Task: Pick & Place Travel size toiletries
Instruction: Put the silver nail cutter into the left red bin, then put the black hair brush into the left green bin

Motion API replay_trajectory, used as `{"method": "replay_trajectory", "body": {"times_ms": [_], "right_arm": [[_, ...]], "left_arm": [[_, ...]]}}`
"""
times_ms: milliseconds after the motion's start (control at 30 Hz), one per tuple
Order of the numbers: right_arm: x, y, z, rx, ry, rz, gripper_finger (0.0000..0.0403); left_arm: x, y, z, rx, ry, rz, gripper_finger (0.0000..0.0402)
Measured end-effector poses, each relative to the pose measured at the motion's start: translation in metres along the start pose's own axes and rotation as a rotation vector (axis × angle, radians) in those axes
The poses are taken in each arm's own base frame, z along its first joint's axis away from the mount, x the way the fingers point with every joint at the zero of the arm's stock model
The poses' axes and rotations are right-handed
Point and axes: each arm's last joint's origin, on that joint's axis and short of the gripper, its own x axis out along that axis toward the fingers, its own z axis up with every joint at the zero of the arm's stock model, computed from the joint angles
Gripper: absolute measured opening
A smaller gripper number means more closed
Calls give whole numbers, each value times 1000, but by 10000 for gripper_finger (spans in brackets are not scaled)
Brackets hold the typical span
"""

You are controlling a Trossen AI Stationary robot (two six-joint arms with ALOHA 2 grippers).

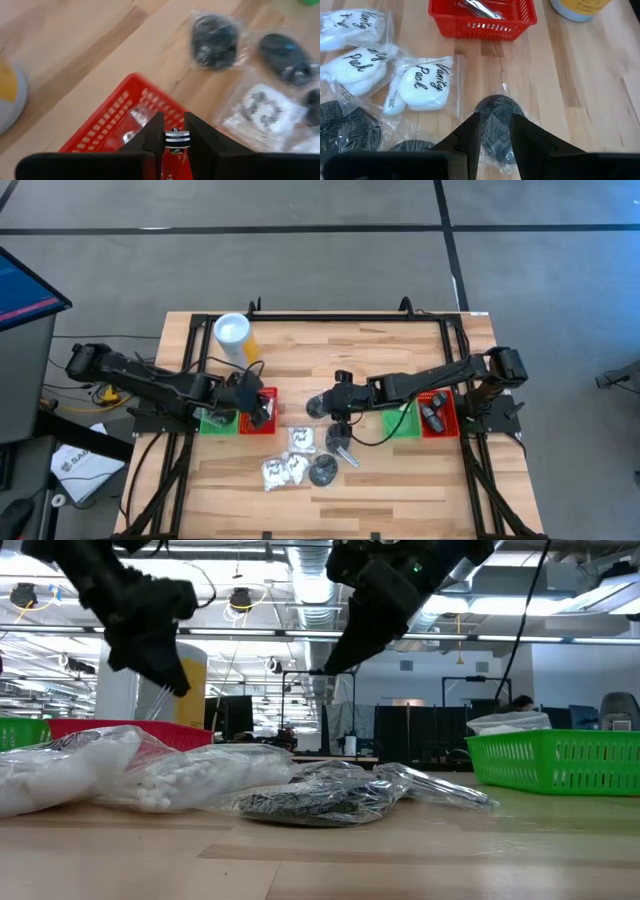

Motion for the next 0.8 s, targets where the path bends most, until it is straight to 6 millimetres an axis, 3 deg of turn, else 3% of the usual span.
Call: {"method": "replay_trajectory", "body": {"times_ms": [500,800], "right_arm": [[0,0,-1,-3,6,-1,93],[0,0,-2,27,21,1,93]], "left_arm": [[13,12,-20,-79,77,22,62],[13,12,-21,-71,79,16,104]]}}
